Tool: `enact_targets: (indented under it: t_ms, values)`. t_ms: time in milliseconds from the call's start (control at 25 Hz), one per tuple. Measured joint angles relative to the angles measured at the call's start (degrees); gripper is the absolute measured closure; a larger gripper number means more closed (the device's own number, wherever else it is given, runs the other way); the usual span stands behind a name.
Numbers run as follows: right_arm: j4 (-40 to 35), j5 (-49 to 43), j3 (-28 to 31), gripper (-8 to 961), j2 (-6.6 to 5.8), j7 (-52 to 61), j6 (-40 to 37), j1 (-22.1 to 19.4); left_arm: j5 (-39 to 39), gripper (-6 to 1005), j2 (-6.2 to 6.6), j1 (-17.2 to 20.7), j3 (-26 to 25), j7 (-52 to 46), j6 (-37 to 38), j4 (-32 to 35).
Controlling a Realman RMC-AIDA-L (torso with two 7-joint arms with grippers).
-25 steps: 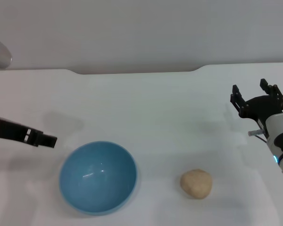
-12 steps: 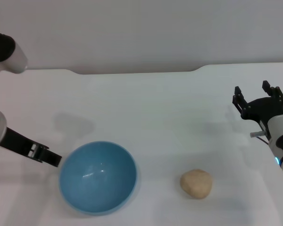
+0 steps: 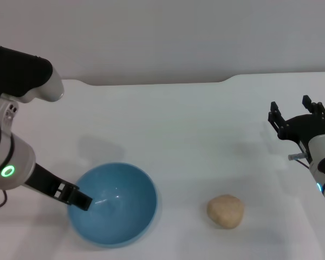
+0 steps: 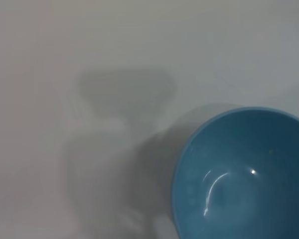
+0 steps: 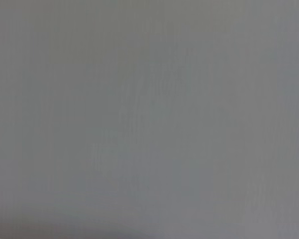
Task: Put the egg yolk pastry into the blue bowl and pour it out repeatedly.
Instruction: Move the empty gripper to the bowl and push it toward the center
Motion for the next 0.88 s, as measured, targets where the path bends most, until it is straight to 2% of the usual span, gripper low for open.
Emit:
enact_targets:
  t_ms: [360,600,880]
  values:
    - [0.0,0.0,-0.13,258,0.0,0.0,-0.01,-0.74,-0.15,139,-0.25,-0.11,4.68,-3.19,4.18,-1.52]
    - [0.0,0.0,-0.2,259,0.0,0.0,-0.01,-1.49,-0.13,140,-0.24,0.11,4.94,-5.08,6.1,-2.31]
    - [0.0,0.0,-0.29,259,-0.07,0.0,-0.02,-2.02,-0.08,140,-0.27,-0.69,6.01,-6.47,10.06,-6.25]
